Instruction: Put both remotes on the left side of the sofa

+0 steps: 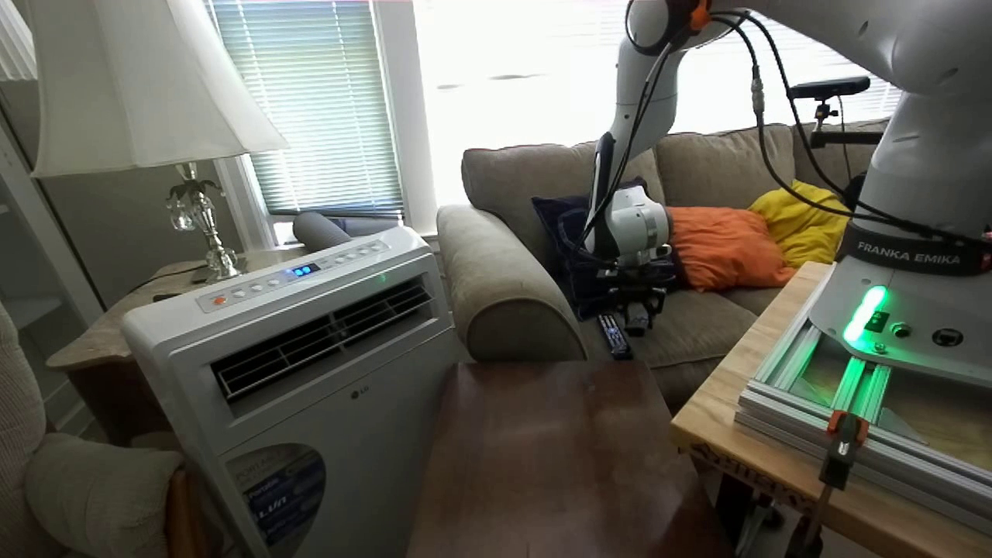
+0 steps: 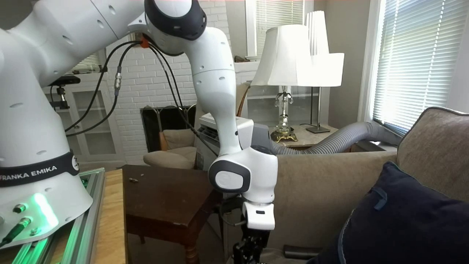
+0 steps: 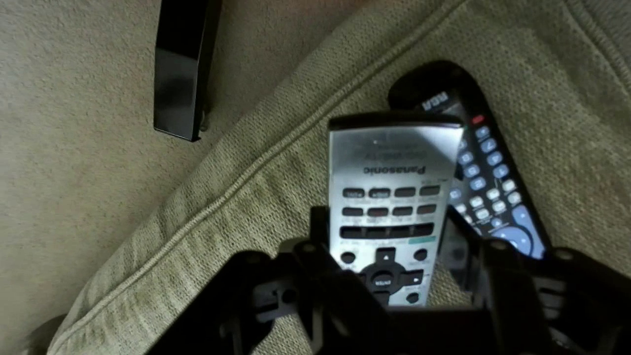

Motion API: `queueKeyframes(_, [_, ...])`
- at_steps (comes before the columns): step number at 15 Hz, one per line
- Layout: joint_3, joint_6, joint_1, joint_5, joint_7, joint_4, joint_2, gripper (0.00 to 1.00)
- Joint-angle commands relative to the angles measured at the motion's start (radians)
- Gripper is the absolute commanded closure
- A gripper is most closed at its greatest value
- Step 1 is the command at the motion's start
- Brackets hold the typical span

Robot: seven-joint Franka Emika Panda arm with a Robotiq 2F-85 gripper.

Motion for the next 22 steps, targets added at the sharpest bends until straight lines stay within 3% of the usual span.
queueKeyframes(1, [-0.008, 0.016, -0.020, -0.034, -0.054, 0.081, 0.051, 0.69])
queueKeyframes(7, [-0.040, 0.146, 0.000, -0.096, -0.211, 0.126, 0.131, 0.69])
queueKeyframes(14, [-0.025, 0.230, -0.030, -0.167, -0.368, 0.119, 0.157, 0.69])
queueKeyframes(22, [-0.043, 0.227, -0.086, -0.237, -0.479, 0.179, 0.183, 0.69])
